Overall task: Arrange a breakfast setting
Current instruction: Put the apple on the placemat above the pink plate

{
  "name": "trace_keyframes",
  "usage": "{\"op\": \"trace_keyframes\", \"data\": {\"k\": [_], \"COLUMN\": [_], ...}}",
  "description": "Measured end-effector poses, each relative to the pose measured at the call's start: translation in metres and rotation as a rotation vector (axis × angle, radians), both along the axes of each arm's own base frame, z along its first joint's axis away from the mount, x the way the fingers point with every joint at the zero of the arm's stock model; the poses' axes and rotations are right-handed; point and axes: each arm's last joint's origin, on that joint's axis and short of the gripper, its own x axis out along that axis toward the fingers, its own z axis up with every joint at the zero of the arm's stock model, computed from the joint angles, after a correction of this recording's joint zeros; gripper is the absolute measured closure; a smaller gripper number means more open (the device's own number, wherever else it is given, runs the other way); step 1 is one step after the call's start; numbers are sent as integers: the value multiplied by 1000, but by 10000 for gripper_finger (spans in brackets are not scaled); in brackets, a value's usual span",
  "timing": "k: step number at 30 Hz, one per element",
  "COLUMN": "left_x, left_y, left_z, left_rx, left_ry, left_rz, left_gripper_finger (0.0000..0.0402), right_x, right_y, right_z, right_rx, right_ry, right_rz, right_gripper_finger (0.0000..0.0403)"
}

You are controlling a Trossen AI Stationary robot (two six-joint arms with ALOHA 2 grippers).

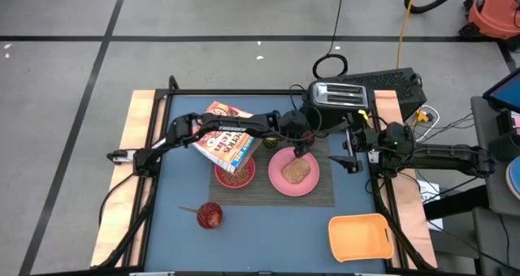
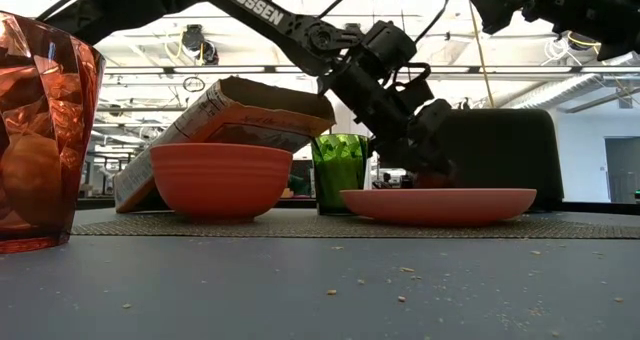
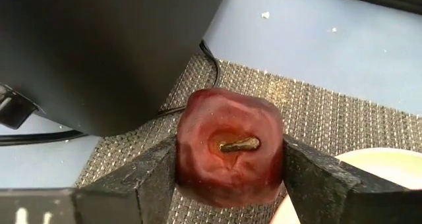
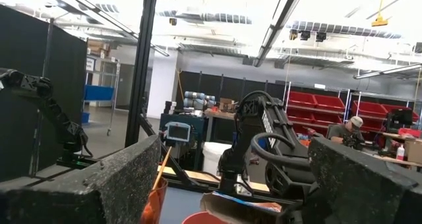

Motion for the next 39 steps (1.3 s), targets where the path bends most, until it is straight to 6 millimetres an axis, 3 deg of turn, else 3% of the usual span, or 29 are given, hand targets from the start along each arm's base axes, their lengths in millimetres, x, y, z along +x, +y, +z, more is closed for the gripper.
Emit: {"op": "trace_keyframes", "data": {"k": [39], "left_x": [2], "left_y": [0], "left_z": [3], "left_rx": [0], "left_ry": [-31], "left_rz": [4], "left_gripper_finger": [135], "right_x": [0], "right_y": [0], "right_z": [0], "right_rx": [0], "right_ry": [1], "right_rz": [0], "right_gripper_finger": [32]}}
